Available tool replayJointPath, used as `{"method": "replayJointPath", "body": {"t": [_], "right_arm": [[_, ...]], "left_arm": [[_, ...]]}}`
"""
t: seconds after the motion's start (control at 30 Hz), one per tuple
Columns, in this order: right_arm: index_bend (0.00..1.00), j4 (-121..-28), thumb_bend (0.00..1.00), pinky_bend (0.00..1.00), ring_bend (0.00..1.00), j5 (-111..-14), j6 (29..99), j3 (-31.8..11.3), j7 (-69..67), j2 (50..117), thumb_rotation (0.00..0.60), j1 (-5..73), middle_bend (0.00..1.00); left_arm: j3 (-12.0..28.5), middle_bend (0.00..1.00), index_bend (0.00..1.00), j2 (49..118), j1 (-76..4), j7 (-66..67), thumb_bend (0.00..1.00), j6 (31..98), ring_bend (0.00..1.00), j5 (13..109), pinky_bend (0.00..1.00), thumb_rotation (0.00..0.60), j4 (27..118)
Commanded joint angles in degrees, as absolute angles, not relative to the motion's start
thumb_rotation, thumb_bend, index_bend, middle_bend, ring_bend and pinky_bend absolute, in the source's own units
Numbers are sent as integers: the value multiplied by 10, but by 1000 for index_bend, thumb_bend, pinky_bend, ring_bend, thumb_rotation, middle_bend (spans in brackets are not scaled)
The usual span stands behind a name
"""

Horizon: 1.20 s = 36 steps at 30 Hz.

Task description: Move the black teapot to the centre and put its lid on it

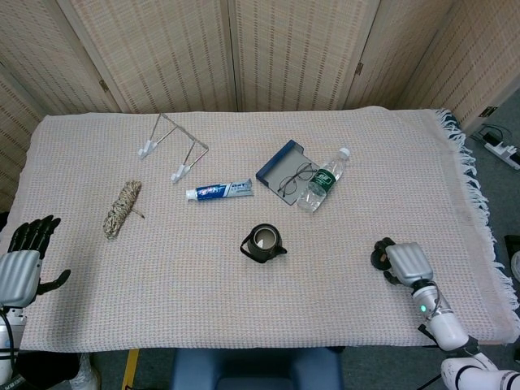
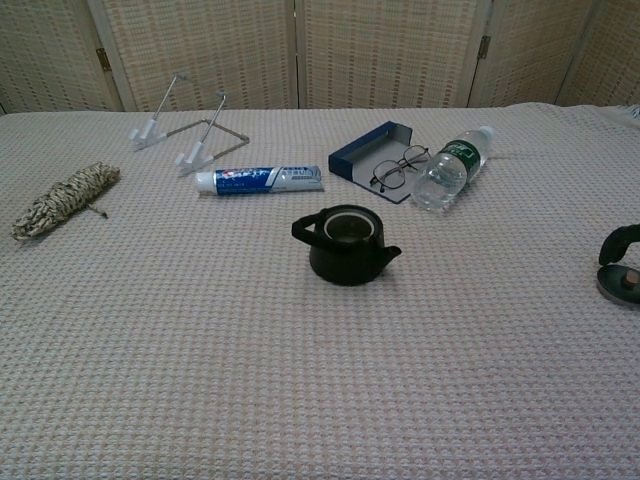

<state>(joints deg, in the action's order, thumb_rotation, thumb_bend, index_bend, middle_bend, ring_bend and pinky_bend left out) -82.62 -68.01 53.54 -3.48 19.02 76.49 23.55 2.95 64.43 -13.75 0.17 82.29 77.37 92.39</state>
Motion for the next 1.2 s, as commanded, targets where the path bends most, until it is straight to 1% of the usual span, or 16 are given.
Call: {"method": "replayJointPath", "body": {"t": [0.03, 0.4, 0.6, 1.03, 1.2], "right_arm": [[283, -825, 339, 791, 797, -678, 537, -33, 193, 768, 600, 237, 283], [283, -822, 339, 799, 798, -673, 547, -30, 197, 777, 600, 239, 289], [284, -822, 339, 800, 799, -673, 548, -26, 200, 780, 600, 240, 312], [370, -822, 333, 815, 812, -675, 562, -27, 195, 779, 600, 239, 375], [389, -863, 334, 816, 818, -694, 566, -36, 176, 753, 600, 247, 384]], "left_arm": [[32, 25, 49, 643, -136, 1, 199, 821, 14, 773, 0, 600, 923], [39, 25, 48, 643, -130, -3, 199, 811, 14, 777, 0, 600, 920], [42, 25, 48, 644, -128, -5, 200, 806, 14, 780, 0, 600, 919], [47, 25, 47, 645, -123, -10, 199, 802, 14, 784, 0, 600, 917], [50, 25, 47, 642, -120, -8, 200, 803, 14, 784, 0, 600, 919]]}}
